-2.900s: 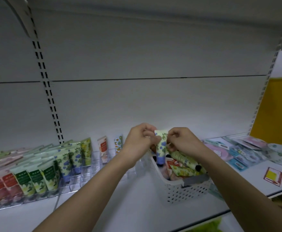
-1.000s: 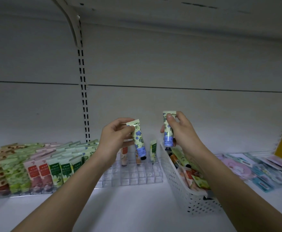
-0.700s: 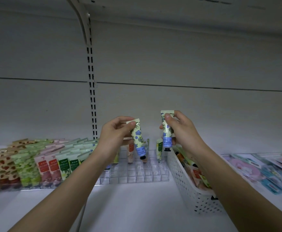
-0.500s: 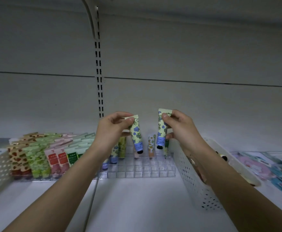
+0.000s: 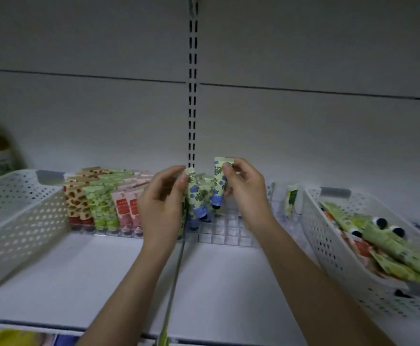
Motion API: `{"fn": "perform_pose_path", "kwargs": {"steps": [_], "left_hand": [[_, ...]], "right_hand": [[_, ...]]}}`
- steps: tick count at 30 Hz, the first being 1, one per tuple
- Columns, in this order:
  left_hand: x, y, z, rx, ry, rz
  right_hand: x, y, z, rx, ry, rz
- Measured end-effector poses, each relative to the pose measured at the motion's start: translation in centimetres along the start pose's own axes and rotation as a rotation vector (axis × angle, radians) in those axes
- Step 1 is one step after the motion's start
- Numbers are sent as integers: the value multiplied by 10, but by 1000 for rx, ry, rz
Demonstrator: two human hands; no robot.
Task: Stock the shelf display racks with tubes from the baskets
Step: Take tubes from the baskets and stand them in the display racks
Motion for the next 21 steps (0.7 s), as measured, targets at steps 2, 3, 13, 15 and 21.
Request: {"fn": "perform_pose_path", "kwargs": {"steps": [2, 3, 13, 15, 21], "left_hand": [[3, -8, 6, -21, 14, -3], [3, -11, 8, -12, 25, 14], [0, -16, 13, -24, -2, -4], [1, -18, 13, -71, -12, -16], [4, -22, 15, -246, -34, -175]], "right_hand": [[3, 13, -9, -27, -6, 11], [6, 20, -11, -42, 0, 14], [14, 49, -7, -96, 14, 54], [17, 52, -10, -53, -49, 29], [16, 53, -8, 66, -89, 6]]}}
Point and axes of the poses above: each hand's wrist, its own x-axis away from the middle knuckle, its own z-axis out of the back of the hand, y = z × x, the point moved 1 cm from there along -x, towards the middle knuckle, and after that the axes turned 6 degrees about y, right-handed, at the moved point
